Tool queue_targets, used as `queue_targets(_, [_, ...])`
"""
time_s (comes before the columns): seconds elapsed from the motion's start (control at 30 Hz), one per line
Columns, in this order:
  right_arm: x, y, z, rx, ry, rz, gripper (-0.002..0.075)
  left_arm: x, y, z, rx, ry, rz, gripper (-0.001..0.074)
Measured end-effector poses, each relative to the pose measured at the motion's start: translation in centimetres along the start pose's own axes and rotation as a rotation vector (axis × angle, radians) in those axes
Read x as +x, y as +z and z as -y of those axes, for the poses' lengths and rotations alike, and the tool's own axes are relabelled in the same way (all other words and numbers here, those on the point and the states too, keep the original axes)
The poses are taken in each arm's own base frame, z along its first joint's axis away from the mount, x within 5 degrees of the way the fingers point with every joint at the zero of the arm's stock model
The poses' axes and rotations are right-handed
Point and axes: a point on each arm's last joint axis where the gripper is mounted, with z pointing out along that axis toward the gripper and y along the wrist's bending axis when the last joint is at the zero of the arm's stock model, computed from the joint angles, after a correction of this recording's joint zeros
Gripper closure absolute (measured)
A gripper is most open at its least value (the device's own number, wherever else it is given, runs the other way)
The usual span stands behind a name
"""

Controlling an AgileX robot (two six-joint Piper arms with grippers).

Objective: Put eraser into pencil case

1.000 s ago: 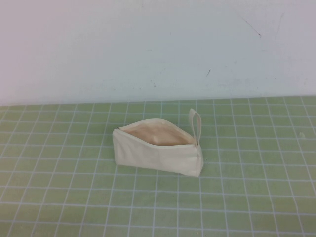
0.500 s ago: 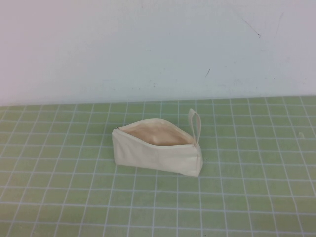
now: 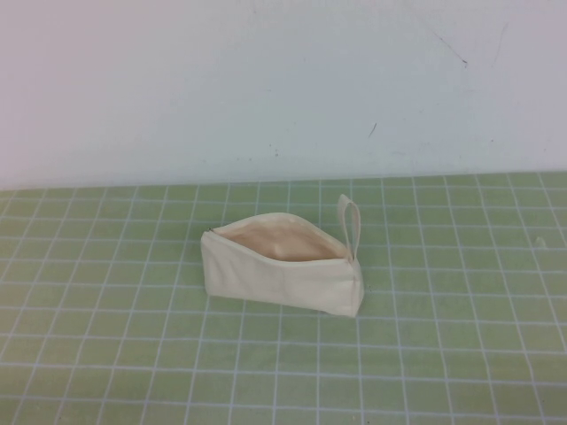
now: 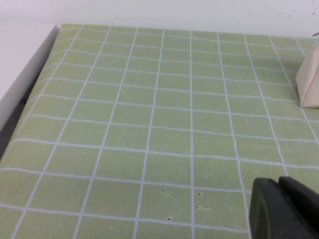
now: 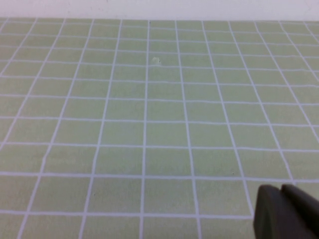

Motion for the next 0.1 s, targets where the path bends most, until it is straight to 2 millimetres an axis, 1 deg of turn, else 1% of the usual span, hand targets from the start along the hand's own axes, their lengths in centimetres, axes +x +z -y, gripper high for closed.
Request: queue_targets(0.1, [0.04, 0.00, 0.01, 0.001, -0.001, -0.005, 0.0726, 0.00, 0.00, 0.00, 0.000, 0.000, 0.000, 0.0736])
